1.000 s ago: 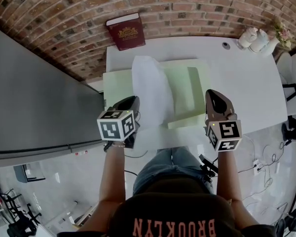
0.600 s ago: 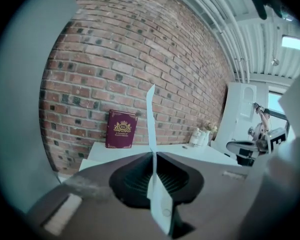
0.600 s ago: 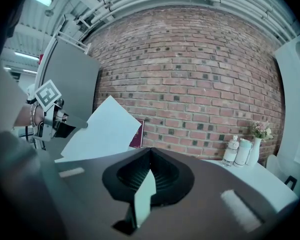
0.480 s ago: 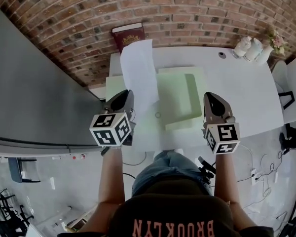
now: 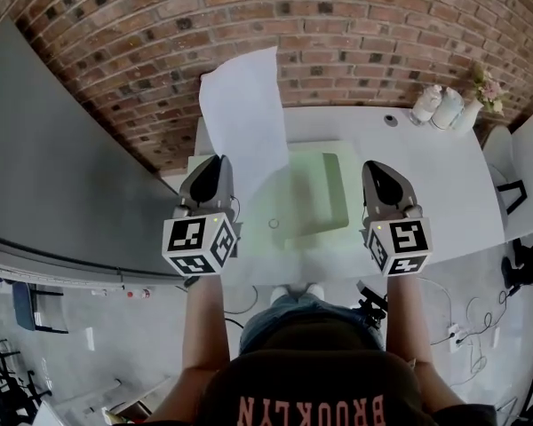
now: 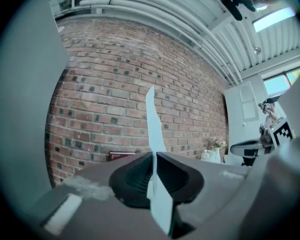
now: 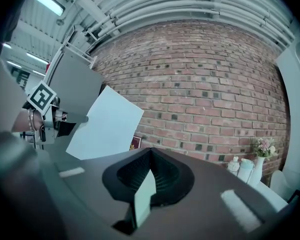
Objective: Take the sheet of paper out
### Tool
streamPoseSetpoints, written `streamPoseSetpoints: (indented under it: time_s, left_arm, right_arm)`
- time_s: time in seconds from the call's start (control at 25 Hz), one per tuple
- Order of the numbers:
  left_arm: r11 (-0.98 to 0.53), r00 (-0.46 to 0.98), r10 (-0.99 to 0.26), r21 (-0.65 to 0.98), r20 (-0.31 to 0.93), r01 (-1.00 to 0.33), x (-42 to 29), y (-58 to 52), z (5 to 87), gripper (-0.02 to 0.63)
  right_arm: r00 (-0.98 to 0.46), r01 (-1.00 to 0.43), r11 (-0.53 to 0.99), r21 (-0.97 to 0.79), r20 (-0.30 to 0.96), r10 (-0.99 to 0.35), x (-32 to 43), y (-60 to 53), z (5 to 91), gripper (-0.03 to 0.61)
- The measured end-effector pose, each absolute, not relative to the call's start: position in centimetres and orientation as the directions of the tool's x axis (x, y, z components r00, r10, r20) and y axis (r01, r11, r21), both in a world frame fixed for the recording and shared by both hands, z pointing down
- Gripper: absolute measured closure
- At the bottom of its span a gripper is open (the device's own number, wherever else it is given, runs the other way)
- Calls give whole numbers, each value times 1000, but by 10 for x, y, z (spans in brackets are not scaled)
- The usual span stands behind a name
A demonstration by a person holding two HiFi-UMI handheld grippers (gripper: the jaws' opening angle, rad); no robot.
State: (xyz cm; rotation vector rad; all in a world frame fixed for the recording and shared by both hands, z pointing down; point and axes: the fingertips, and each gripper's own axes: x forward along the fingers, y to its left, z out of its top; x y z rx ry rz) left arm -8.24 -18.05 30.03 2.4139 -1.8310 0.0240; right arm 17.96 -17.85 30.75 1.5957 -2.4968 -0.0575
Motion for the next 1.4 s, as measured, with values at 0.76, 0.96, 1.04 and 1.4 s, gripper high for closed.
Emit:
streamPoseSetpoints:
  time_s: [0.76, 0.96, 1.04, 1.4]
  left_arm:
    - [-228, 235, -965, -67, -113, -971, -65, -196, 227, 588]
    - [-229, 237, -963, -75, -130, -971, -64, -195, 223, 588]
    - [-228, 236, -963, -77, -130, -971, -65, -196, 223, 588]
    - [-231, 240, -962, -84, -131, -969, -62, -197, 221, 588]
  right_arm:
    - [-424, -894, 409, 181, -53, -904, 188, -191, 240, 578]
    - [-413, -900, 392, 190, -86, -907, 190, -189, 229, 578]
    - [-414, -900, 393, 190, -88, -906, 189, -190, 228, 578]
    - [-420, -896, 399, 197, -82, -904, 188, -191, 228, 580]
